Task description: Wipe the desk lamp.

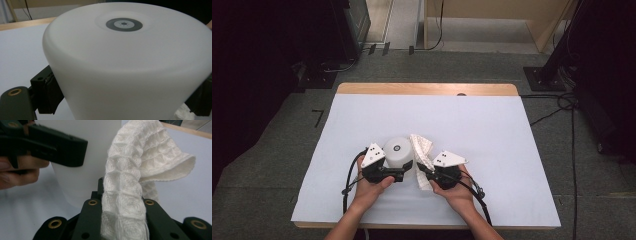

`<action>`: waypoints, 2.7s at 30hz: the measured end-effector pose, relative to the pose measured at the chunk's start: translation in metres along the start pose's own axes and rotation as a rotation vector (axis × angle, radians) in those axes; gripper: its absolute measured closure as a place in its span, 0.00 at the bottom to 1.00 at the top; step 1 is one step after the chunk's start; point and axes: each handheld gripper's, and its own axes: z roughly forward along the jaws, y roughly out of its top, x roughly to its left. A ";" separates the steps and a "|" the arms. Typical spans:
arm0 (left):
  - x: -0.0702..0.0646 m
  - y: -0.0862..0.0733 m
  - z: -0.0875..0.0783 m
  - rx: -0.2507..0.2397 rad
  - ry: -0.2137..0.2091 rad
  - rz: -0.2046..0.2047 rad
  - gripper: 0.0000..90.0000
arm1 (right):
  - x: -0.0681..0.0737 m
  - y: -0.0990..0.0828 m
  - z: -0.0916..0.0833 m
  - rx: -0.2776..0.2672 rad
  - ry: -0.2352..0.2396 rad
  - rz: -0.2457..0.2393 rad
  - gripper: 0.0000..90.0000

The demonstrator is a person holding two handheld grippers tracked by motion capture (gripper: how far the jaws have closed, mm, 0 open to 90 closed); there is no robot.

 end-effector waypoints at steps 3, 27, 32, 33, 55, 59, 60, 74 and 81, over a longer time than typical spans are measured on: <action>0.001 -0.001 0.001 0.006 0.001 0.007 0.09 | 0.000 0.000 0.002 -0.001 -0.002 -0.005 0.88; 0.002 -0.015 0.016 0.047 0.098 0.112 0.09 | -0.013 0.004 -0.010 -0.039 -0.058 0.020 0.88; 0.002 -0.016 0.015 0.049 0.107 0.120 0.09 | -0.014 0.003 -0.009 -0.029 -0.058 0.018 0.88; 0.003 -0.017 0.014 0.047 0.103 0.115 0.09 | -0.015 0.002 -0.009 -0.026 -0.060 0.019 0.88; -0.028 -0.021 0.018 0.057 0.358 0.007 0.08 | -0.017 0.001 -0.007 -0.017 -0.056 0.025 0.88; -0.022 -0.020 0.016 0.060 0.315 0.011 0.09 | -0.016 0.000 -0.006 -0.012 -0.054 0.032 0.88; -0.022 -0.020 0.016 0.060 0.315 0.011 0.09 | -0.016 0.000 -0.006 -0.012 -0.054 0.032 0.88; 0.008 -0.004 -0.005 -0.038 0.006 -0.072 0.10 | -0.001 -0.002 0.002 -0.006 -0.018 0.000 0.88; -0.001 -0.007 0.004 0.028 -0.033 0.004 0.10 | 0.004 0.012 -0.013 -0.075 -0.007 0.006 0.88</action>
